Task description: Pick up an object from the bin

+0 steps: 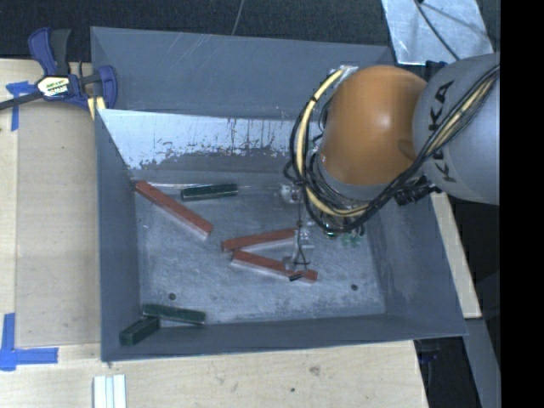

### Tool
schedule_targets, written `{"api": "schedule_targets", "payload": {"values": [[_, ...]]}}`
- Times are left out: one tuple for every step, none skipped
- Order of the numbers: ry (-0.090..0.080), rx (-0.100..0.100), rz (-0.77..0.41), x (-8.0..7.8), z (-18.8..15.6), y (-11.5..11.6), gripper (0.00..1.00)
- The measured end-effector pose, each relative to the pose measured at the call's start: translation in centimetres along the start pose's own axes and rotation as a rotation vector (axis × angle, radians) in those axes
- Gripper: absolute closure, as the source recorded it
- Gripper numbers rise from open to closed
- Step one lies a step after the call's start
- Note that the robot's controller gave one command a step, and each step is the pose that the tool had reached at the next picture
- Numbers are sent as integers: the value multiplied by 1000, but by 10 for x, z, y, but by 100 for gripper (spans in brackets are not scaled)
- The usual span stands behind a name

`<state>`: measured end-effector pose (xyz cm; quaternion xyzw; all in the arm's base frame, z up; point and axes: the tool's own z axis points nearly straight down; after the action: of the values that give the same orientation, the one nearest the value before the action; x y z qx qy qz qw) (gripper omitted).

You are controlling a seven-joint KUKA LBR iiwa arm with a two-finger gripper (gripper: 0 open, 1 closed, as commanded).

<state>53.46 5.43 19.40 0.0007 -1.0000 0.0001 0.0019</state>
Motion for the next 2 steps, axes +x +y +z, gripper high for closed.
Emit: {"api": "schedule_targets", "payload": {"values": [[-7,-1,1,-2,-3,0,0],[-14,-1,-54,15,36,-6,0]]}}
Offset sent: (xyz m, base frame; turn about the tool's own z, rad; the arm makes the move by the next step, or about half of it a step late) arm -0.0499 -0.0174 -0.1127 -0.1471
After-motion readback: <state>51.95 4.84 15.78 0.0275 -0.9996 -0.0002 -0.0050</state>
